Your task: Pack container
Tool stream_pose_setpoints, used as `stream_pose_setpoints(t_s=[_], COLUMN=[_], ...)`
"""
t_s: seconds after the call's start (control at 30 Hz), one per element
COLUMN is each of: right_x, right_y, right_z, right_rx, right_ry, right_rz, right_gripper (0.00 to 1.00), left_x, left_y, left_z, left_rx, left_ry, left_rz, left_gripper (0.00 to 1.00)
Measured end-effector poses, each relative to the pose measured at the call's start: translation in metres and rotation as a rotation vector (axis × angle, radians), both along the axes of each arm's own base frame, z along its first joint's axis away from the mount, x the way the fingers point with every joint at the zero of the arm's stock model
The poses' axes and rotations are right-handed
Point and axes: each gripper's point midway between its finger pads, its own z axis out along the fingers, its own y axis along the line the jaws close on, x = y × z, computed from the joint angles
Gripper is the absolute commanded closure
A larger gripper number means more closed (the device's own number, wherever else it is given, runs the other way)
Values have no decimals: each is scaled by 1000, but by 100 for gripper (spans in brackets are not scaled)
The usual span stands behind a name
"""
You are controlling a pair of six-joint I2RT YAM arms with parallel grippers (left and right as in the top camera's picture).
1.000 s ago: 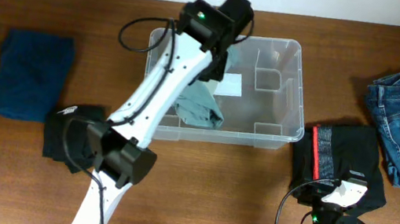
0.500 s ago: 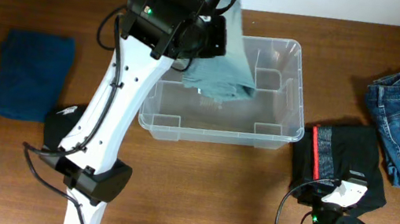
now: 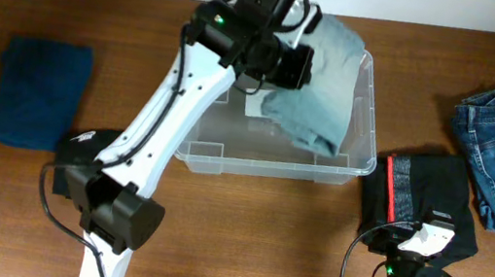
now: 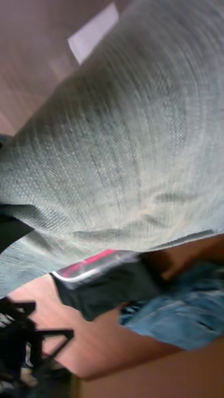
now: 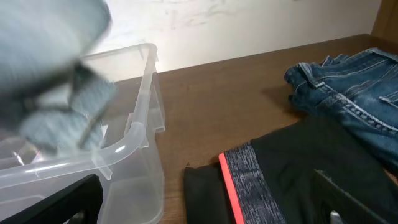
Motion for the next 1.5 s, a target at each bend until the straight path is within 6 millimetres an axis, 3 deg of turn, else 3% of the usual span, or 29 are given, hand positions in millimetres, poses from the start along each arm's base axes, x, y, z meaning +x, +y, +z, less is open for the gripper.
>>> stream_pose_setpoints(t_s=[0.23,0.47,0.6,0.7,0.73,0.77,0.8,0.97,1.2,1.27,1.3,1.5], right_x=[0,0,0,0,0,0,0,0,0,0,0,0], right_y=[0,0,0,0,0,0,0,0,0,0,0,0], right_z=[0,0,0,0,0,0,0,0,0,0,0,0], right_rx=[0,0,0,0,0,0,0,0,0,1,0,0], right_ry=[0,0,0,0,0,0,0,0,0,0,0,0], right_rz=[0,0,0,0,0,0,0,0,0,0,0,0], right_gripper=[1,1,1,1,1,1,1,1,1,2,1,1], left_x=[-9,2,0,-3,-3,-3,-3,-7,-6,-7,-7,-10], left_y=[15,63,87,96,98,101,104,129,152,154,155,157], left_z=[-60,-101,-120,-125,-126,-127,-128,-132,-133,-133,-133,-126], left_rx=[96,224,299,348,362,378,395,530,651,665,669,678], left_ry=[99,171,216,223,222,219,216,211,181,179,178,186], left_rz=[-18,116,176,195,203,209,217,257,293,294,293,293], left_gripper=[100,100,88,81,75,62,59,59,59,78,82,88])
